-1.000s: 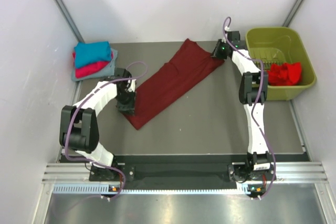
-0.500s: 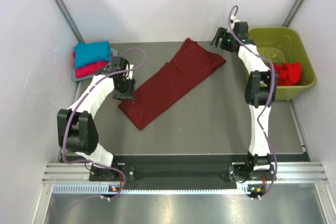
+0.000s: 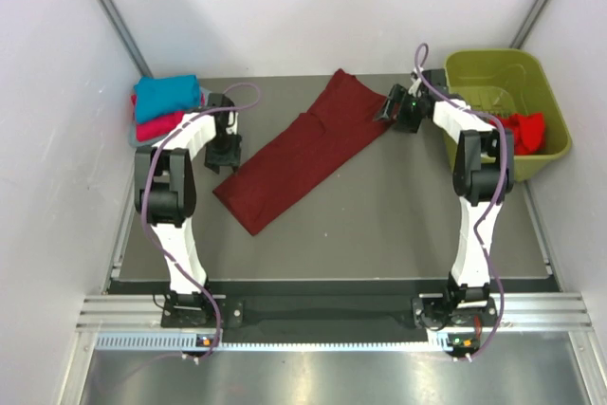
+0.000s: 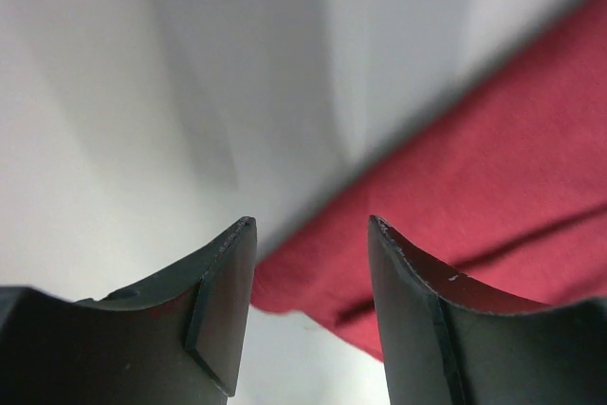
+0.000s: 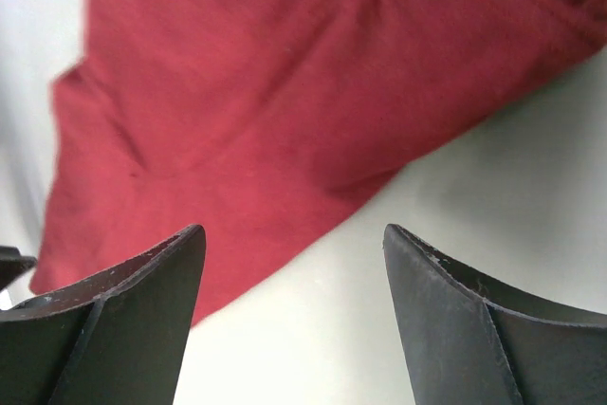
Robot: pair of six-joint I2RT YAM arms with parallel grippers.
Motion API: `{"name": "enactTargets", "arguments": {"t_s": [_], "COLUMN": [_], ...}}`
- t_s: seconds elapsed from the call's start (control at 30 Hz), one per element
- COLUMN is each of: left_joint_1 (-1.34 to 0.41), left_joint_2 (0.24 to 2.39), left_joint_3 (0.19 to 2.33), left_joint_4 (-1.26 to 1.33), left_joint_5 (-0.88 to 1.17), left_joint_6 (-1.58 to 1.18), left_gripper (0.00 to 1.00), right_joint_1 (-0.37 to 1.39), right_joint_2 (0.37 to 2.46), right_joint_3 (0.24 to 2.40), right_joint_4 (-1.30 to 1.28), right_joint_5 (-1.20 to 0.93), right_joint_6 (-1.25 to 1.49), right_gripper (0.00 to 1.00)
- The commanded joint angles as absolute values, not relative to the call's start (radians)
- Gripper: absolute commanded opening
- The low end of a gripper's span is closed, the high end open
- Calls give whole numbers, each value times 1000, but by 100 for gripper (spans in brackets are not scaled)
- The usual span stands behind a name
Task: Fold and stack the t-shirts
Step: Fold the tshirt
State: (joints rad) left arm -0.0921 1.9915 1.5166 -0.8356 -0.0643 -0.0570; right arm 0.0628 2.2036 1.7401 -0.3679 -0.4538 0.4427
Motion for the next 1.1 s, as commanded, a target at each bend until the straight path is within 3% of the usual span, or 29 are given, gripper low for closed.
{"name": "enactTargets", "arguments": {"t_s": [0.0,0.13,0.17,0.3,0.57,0.6,0.63,0.7,0.73,0.8,0.83,0.93,1.07], "left_joint_1": [-80,-80,-80,-80,-80,-80,-80,-80,-80,-80,-83,-95,-132], "left_joint_2": [2016,2045,2046,2045,2049,2057,2060,2062,2060,2042,2030,1975,1899], "left_joint_3": [1583,1586,1585,1549,1503,1503,1505,1503,1499,1480,1468,1410,1332], "left_joint_4": [-850,-864,-867,-888,-885,-884,-885,-891,-899,-911,-914,-922,-931], "left_joint_5": [-46,-34,-31,-8,-14,-11,-6,33,41,80,93,132,176], "left_joint_6": [-61,-61,-61,-52,-51,-49,-46,-41,-41,-46,-49,-69,-92], "left_gripper": [55,51,43,26,25,22,0,0,0,0,0,0,0], "right_joint_1": [64,66,66,69,75,77,80,77,78,78,80,80,90], "right_joint_2": [2206,2259,2272,2327,2391,2396,2404,2414,2427,2434,2445,2470,2509], "right_joint_3": [1764,1805,1815,1856,1927,1933,1950,1968,1988,2005,2022,2065,2147], "right_joint_4": [-345,-345,-347,-347,-347,-347,-350,-354,-360,-367,-370,-374,-368], "right_joint_5": [-471,-451,-449,-425,-413,-413,-411,-402,-399,-376,-365,-351,-322], "right_joint_6": [439,436,433,433,439,437,437,428,423,413,407,396,385], "right_gripper": [76,76,76,76,73,73,72,64,50,37,24,9,8]}}
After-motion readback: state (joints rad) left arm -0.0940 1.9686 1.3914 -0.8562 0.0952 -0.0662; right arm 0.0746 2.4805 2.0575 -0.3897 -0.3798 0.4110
